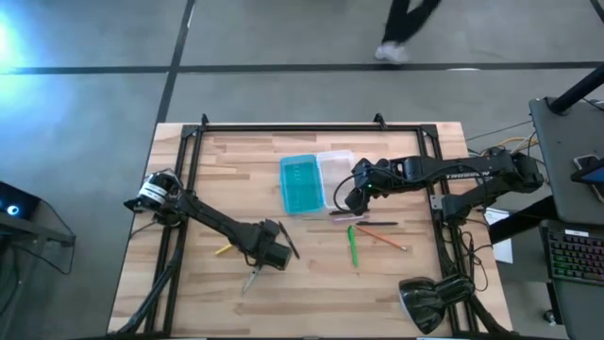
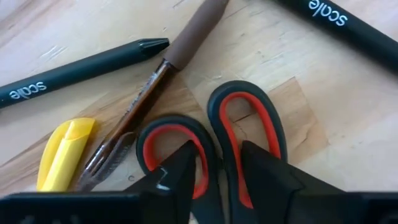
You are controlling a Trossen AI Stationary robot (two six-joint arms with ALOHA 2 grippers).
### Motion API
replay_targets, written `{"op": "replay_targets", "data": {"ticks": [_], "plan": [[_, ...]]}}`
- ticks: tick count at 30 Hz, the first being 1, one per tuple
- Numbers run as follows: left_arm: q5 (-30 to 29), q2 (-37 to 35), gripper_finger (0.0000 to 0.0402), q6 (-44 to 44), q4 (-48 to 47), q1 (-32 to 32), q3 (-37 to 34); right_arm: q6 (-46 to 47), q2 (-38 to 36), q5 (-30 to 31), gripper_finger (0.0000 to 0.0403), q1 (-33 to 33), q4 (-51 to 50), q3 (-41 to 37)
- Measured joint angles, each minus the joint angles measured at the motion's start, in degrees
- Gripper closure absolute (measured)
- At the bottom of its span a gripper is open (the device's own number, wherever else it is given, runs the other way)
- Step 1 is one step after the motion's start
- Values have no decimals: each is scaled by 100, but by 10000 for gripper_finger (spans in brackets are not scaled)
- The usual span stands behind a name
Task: Pick & place school supplies into a supply box
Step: Put the black scissors into the supply box
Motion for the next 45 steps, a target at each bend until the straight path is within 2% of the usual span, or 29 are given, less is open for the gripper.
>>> {"op": "replay_targets", "data": {"ticks": [5, 15, 20, 30, 38, 42, 45], "plan": [[69, 2, 338, 208, -2, 83, -2, -14, 0, 0, 199, 0, 0, 0], [41, -14, 340, 402, -141, 110, 199, -42, 0, 0, 199, 0, 0, 0], [-230, -15, 340, 442, -496, 132, 359, -44, 0, 107, 199, 0, 27, 0], [-414, -394, 340, 440, -632, 138, 569, 0, -50, 276, 199, 0, 40, 0], [-1432, -1009, 340, 666, -539, 290, 734, 25, -342, 704, 199, 21, 265, 11], [-1961, -1413, 340, 1034, -47, 492, 734, 28, -604, 1026, 199, 39, 269, 79], [-2054, -1637, 340, 1468, 635, 799, 734, 247, -804, 1082, 199, 18, 271, 92]]}}
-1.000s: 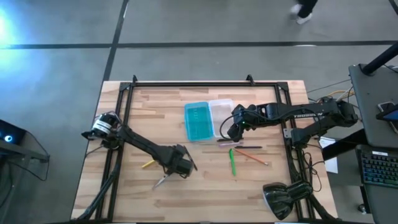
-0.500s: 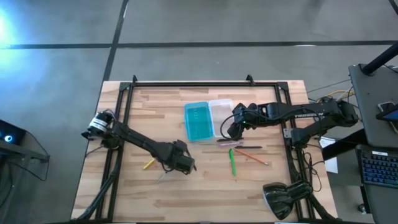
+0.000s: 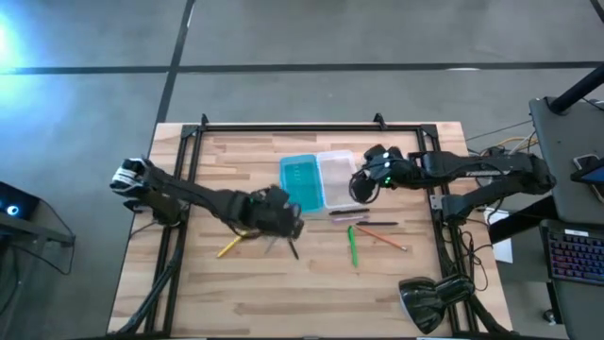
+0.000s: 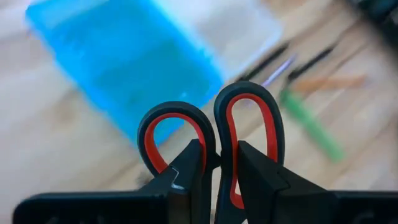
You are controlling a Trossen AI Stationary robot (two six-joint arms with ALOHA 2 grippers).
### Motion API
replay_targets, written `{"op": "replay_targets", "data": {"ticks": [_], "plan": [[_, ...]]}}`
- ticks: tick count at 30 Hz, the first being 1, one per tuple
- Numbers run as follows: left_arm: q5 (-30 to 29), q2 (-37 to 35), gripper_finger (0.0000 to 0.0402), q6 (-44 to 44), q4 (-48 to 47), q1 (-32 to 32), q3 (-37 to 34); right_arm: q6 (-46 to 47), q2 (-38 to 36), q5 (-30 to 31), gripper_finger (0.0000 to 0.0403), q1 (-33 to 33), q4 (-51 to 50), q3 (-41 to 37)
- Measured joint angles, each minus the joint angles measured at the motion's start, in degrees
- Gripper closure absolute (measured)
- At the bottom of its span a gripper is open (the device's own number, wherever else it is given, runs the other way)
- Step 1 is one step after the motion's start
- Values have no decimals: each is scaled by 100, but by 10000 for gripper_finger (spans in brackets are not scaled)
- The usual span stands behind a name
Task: Pick & place school supplies into a supply box
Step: Put the black scissors into the supply box
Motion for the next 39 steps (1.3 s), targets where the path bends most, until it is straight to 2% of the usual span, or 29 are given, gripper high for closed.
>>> {"op": "replay_targets", "data": {"ticks": [3, 12, 16, 20, 23, 33, 39], "plan": [[192, -75, 340, 452, 699, 422, 0, 405, -145, 142, 199, -36, -50, 0], [1593, 129, 340, 1140, 1996, 1959, -4, 1980, -588, 786, 199, -220, -423, -4], [2327, 371, 340, 1193, 2799, 2599, -4, 2097, -789, 1071, 199, -317, -412, -4], [2761, 812, 340, 1138, 3432, 2971, 195, 2291, -902, 1500, 200, -436, -405, -5], [2910, 1277, 340, 1136, 3485, 3102, 602, 2463, -934, 1772, 199, -554, -396, -6], [3068, 2949, 340, 1277, 3092, 3186, 2365, 2642, -922, 1775, 199, -735, -405, -15], [3156, 3346, 340, 1352, 2749, 3228, 2648, 3094, -914, 1820, 200, -735, -436, -45]]}}
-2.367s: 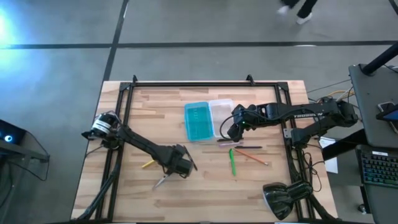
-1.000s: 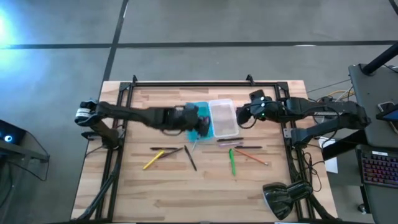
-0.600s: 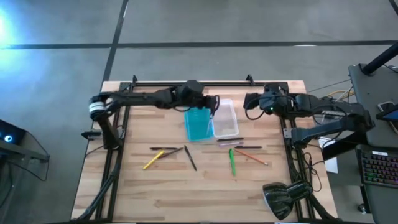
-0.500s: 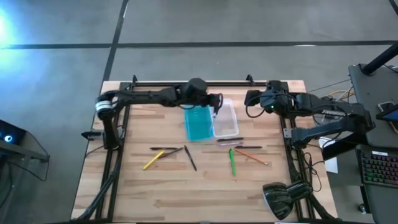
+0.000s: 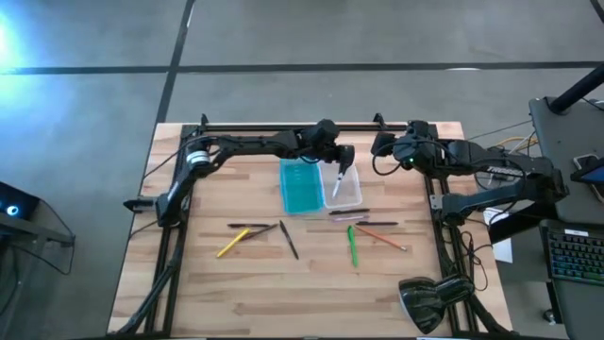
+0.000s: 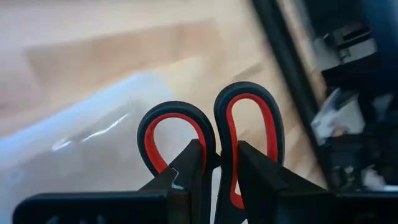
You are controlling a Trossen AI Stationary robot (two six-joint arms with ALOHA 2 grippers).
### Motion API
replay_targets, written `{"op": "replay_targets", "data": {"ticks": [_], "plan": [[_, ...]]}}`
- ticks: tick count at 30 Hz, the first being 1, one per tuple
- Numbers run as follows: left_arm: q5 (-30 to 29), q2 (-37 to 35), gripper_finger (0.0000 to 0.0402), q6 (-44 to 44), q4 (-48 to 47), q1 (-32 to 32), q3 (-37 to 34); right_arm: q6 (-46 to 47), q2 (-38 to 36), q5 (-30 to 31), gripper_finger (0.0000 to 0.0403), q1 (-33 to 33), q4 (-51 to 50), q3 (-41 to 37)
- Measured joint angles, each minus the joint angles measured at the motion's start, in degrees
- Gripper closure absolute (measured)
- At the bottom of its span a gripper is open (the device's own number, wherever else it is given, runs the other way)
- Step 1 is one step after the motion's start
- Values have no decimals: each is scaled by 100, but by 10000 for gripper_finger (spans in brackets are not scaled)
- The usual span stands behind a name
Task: Pick & place school supplies into a supply box
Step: Put the black scissors into the supply box, then put the black pen into the supply box
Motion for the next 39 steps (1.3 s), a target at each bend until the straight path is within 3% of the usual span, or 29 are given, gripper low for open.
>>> {"op": "replay_targets", "data": {"ticks": [9, 16, 28, 33, 39], "plan": [[17, 9, 340, 436, -255, -13, -244, 113, 7, 206, 200, -33, -144, -28], [12, 9, 303, 525, -240, -26, -481, -18, 7, 210, 200, -33, -149, -46], [159, -39, 295, 640, -272, -76, -660, -279, 7, 239, 200, -101, -143, -46], [160, -540, 295, 1340, -433, -24, -643, -523, 7, 237, 200, -101, -129, -46], [74, -1319, 294, 2571, -1879, -25, -699, -790, 23, 217, 200, -129, -104, -49]]}}
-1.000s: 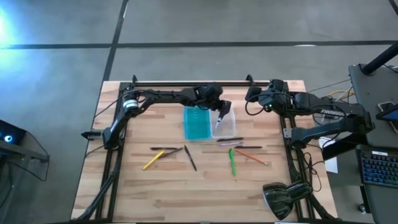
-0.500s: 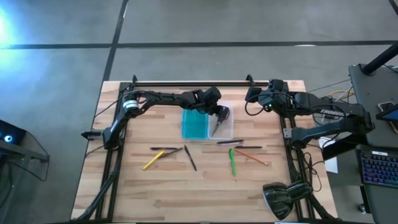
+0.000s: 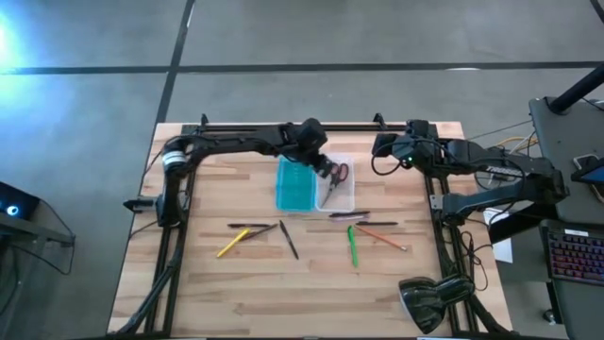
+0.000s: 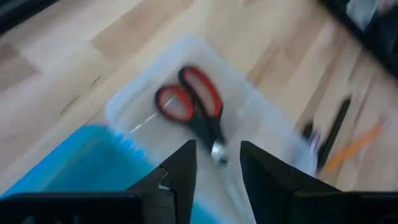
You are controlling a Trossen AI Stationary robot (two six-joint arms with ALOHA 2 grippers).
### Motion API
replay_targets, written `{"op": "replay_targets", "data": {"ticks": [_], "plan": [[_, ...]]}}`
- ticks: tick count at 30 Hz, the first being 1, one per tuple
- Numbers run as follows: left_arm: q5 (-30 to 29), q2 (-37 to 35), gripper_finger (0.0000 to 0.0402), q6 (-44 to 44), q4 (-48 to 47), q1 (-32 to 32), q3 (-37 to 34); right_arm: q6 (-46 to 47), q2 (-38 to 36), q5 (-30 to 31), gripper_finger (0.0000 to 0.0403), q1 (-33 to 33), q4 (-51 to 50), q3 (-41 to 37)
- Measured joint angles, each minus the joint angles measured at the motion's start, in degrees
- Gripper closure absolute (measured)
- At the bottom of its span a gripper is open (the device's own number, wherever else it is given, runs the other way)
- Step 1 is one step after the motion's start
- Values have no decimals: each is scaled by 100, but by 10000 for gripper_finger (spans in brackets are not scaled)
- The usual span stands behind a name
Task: Pick & place school supplies into a supply box
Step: Put the black pen into the supply box
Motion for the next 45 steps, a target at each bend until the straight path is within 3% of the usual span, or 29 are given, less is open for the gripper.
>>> {"op": "replay_targets", "data": {"ticks": [7, 17, 25, 32, 45], "plan": [[-595, -1054, 294, 722, -1335, -133, -709, -170, 184, -157, 199, -14, 5, -15], [-628, -3251, 294, 728, -1159, -474, -3476, -499, 860, -657, 199, -28, 77, -22], [-526, -4603, 294, 1139, -626, -1229, -5306, -990, 954, -739, 199, -29, 475, -20], [-514, -4691, 294, 1162, 844, -1926, -6261, -1051, 941, -760, 199, -33, 614, -20], [-658, -3936, 294, 1888, 1515, -2346, -6536, -1050, 949, -909, 199, -29, 604, -20]]}}
